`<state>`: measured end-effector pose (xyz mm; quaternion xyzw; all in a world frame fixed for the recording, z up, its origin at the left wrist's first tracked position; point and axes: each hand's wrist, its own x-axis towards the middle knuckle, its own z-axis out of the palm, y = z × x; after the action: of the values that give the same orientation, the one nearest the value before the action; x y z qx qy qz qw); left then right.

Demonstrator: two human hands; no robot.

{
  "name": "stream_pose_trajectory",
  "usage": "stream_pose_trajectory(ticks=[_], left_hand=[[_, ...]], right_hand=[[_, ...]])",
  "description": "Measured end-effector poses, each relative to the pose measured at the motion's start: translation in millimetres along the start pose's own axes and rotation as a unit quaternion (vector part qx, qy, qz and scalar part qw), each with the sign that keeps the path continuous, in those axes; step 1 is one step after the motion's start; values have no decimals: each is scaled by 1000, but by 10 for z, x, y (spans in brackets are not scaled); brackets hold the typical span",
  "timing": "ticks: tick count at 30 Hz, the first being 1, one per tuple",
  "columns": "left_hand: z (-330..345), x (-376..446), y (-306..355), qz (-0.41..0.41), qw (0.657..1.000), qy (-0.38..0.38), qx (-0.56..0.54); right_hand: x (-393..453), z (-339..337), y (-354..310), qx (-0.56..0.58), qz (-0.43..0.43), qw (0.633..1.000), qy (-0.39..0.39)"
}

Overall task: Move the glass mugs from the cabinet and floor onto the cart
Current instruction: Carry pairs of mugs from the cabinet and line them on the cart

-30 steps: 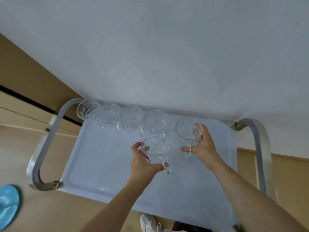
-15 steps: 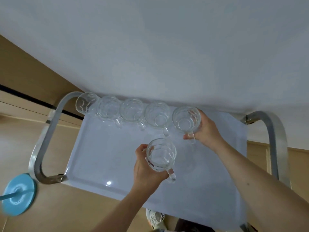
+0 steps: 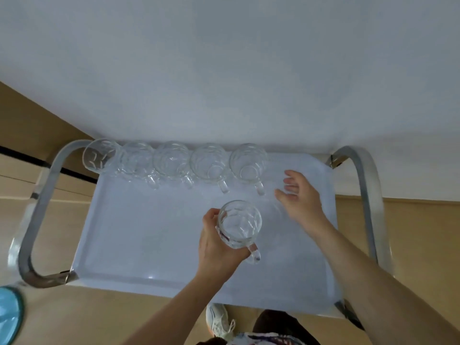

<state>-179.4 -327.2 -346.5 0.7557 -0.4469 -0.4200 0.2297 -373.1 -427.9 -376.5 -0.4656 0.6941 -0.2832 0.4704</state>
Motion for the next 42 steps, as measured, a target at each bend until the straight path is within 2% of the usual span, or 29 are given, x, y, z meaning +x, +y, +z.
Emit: stream_pose_trajectory(ticks=[2, 4, 6, 8, 15, 18, 22, 26, 32, 42], left_hand=[[60, -21, 59, 13, 1000, -4, -2], [129, -47, 142, 37, 999, -9, 11], [203, -56, 217, 65, 997, -14, 28], [270, -84, 302, 92, 995, -24, 34], [401, -154, 460, 139, 987, -69, 48], [343, -112, 480, 149, 982, -78, 88], [147, -25, 400, 176, 972, -43, 151], [-7, 110, 339, 200, 947, -15, 250], [-177, 237, 271, 211, 933, 22, 292], [-263, 184, 183, 199, 939, 32, 278]], right_hand=[[-325, -56, -59, 30, 11, 999, -18], [-607, -101, -123, 44, 12, 997, -70], [-795, -130, -178, 28, 5, 990, -135], [-900, -184, -190, -4, -6, 987, -159], [-1017, -495, -261, -62, -30, 994, -80], [-944, -551, -277, -72, -36, 995, -62], [-670, -571, -290, -99, -49, 994, -12], [-336, -513, -285, -91, -61, 994, 24], [84, -371, -319, -93, -90, 991, 32], [179, -345, -306, -110, -102, 988, 19]])
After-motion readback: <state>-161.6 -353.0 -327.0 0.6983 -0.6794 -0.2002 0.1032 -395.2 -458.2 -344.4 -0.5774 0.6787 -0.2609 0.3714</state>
